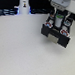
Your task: Open the kcup holder, insert the kcup into the holder, and close the kcup holder
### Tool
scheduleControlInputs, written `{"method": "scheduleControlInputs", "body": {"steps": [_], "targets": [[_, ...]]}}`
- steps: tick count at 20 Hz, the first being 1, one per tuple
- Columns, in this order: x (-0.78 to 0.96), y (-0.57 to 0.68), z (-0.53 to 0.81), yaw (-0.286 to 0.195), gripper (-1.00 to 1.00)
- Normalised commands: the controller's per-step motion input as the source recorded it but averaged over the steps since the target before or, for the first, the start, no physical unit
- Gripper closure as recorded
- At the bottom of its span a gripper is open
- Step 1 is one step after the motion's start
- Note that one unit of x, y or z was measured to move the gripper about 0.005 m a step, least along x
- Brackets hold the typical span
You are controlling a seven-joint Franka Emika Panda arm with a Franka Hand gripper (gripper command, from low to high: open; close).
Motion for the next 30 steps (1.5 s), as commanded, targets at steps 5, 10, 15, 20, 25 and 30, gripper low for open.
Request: {"method": "scheduleControlInputs", "body": {"steps": [5,10,15,20,25,30], "targets": [[0.0,-0.01,-0.33,0.004,1.0],[0.03,0.06,-0.02,0.048,-1.0],[0.12,0.0,0.36,0.077,-1.0],[0.12,-0.01,0.34,0.074,1.0],[0.38,-0.29,0.52,0.067,-1.0],[0.54,-0.44,0.4,0.037,-1.0]]}}
